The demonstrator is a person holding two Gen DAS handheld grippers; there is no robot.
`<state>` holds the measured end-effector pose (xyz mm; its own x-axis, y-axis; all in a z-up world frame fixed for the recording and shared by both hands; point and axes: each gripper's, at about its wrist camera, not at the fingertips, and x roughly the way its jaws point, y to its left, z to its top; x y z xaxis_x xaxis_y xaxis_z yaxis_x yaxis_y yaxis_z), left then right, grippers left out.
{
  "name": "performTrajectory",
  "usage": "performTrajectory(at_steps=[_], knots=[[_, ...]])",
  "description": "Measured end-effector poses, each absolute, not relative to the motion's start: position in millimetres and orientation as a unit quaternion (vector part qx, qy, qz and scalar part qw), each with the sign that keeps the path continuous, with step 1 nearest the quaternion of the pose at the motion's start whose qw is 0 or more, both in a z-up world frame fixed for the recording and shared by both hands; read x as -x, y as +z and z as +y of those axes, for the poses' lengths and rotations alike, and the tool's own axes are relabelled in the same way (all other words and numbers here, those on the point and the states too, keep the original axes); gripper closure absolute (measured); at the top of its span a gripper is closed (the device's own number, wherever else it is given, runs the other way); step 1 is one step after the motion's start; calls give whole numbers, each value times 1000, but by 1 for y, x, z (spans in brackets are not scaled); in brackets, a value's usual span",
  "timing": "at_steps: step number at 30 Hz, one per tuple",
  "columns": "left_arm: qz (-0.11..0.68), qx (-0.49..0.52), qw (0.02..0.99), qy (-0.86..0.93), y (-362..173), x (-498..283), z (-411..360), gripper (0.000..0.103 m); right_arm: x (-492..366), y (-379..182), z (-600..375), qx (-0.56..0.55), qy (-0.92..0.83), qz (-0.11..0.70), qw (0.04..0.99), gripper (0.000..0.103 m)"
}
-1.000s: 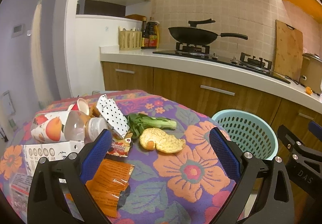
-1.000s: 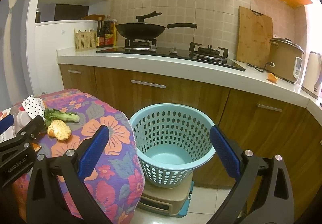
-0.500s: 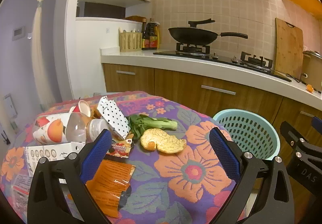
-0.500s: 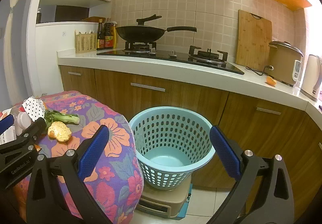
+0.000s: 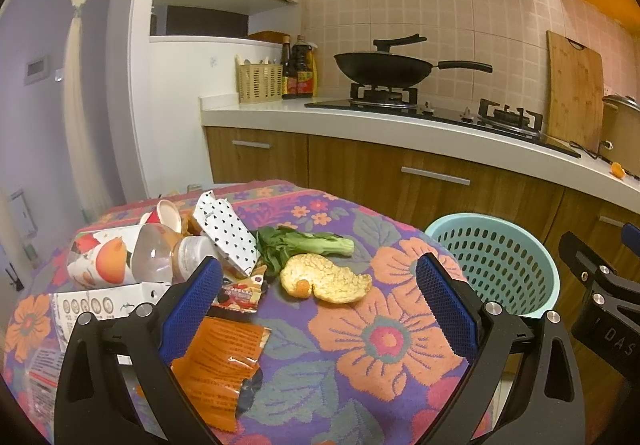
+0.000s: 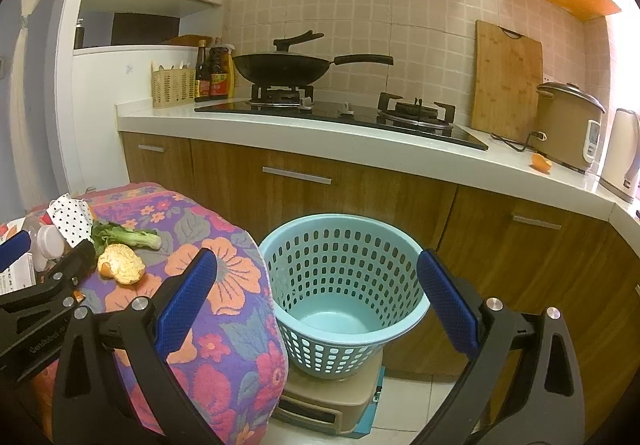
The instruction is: Collect trash
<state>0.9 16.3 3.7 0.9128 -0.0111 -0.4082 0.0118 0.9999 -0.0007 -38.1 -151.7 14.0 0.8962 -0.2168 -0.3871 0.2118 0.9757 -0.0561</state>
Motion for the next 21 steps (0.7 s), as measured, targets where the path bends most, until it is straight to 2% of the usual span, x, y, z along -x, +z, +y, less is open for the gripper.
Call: performTrajectory(at_steps=[21], knots=[[209, 8, 978, -5, 3, -1, 21, 9, 39, 16, -151, 1, -103, 197, 975, 8]])
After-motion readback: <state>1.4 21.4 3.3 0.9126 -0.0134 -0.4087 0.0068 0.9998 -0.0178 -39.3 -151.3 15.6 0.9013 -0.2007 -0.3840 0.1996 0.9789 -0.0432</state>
